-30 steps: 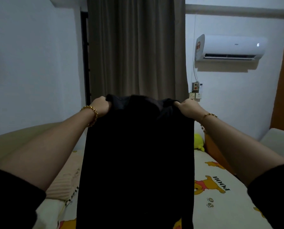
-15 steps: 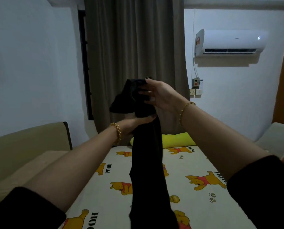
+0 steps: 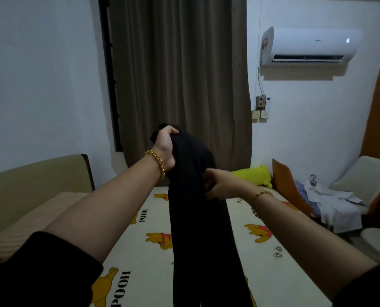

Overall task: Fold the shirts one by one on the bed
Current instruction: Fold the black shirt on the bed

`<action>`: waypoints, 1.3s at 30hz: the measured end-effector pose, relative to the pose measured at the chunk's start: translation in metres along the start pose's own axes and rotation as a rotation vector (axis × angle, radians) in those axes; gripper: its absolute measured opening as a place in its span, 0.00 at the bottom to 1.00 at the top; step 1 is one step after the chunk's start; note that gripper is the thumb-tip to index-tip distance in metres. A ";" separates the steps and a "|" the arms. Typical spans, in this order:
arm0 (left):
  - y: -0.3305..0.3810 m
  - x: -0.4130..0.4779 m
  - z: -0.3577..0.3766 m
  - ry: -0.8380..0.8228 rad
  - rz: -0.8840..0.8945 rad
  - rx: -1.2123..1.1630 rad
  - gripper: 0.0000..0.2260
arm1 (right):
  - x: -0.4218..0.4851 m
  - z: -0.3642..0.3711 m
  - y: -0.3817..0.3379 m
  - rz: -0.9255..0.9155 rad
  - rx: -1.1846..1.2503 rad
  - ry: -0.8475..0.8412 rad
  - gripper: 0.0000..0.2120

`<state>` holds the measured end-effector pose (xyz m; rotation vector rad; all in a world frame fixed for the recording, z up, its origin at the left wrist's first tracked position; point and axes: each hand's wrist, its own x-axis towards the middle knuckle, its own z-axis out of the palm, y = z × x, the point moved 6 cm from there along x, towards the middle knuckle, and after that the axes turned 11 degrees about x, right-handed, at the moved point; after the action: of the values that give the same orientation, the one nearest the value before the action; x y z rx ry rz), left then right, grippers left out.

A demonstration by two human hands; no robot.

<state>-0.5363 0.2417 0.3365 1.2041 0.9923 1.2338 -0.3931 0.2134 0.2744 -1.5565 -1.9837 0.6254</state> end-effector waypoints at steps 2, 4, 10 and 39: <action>-0.001 -0.004 0.005 0.003 -0.006 0.012 0.10 | -0.001 0.021 0.008 0.003 0.051 -0.075 0.31; -0.002 -0.004 0.005 0.018 0.003 0.053 0.10 | -0.005 0.039 0.010 0.040 0.256 -0.189 0.33; -0.007 0.002 -0.010 0.045 0.010 0.158 0.14 | 0.001 0.046 -0.001 -0.061 0.622 0.006 0.08; -0.023 0.020 -0.029 -0.354 0.079 0.891 0.41 | 0.035 -0.058 -0.084 -0.072 0.977 0.173 0.10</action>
<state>-0.5592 0.2665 0.3118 2.0742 1.2682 0.5684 -0.4219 0.2300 0.3768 -0.8786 -1.2544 1.1507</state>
